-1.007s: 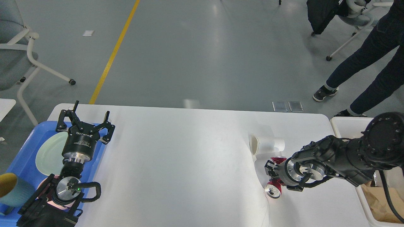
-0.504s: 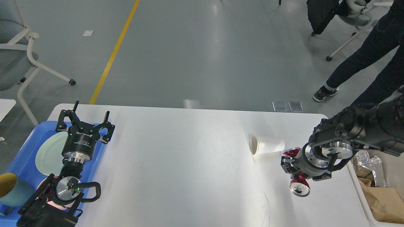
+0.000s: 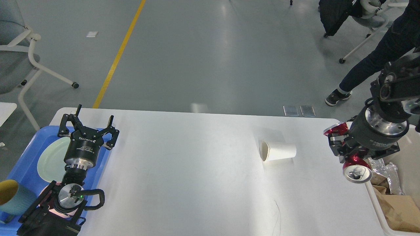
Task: Tidy desktop
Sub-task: 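Carry the red can into the white bin and release it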
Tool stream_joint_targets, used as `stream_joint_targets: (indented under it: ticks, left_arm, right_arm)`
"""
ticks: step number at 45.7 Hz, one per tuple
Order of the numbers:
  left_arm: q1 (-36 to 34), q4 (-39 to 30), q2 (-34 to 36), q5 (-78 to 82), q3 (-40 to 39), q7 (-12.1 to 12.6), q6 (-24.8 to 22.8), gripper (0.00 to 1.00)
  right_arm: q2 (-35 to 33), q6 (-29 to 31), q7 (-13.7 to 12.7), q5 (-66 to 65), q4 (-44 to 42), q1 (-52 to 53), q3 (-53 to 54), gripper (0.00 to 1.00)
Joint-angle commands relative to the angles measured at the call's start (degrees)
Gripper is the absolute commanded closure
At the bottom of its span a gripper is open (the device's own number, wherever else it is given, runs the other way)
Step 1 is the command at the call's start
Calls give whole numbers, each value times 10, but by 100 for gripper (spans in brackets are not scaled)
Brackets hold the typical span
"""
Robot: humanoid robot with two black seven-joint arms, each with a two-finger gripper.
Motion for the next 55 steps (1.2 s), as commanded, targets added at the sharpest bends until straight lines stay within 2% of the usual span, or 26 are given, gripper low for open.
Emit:
stream_joint_targets:
  ticks: [1,9,12,16,21,26,32,40,55]
  left_arm:
    - [1,0,-1,0,0,0,0,4]
    - [1,0,-1,0,0,0,0,4]
    - [1,0,0,0,0,0,0,4]
    - [1,0,-1,0,0,0,0,4]
    - [1,0,0,0,0,-1,0,4]
    - [1,0,-1,0,0,0,0,4]
    - [0,0,0,0,0,0,0,4]
    - [0,1,0,0,0,0,0,4]
    - [0,1,0,0,0,0,0,4]
  right_arm:
    - [-85,-70,0,-4,-50,-60,-36,100]
    - [-209,-80,-1,-44,-266,-248,-11,100]
    - [-238,-89,-1,-44,-353,-344,37,100]
    - [-242,-104,-5,-42,-462,-492,151,100]
    - [-233,-157,-5,-44,-579,-664,263,100]
    - [-169,-199,-5,-44,-709,-815,347,100]
    - [-102,-209,-5,-42,-844,-910,379,100]
    - [-53,-226,-2,-36,-900,-966,397,100]
    - [-35,-246,-3,-36,-901,-979,411,100]
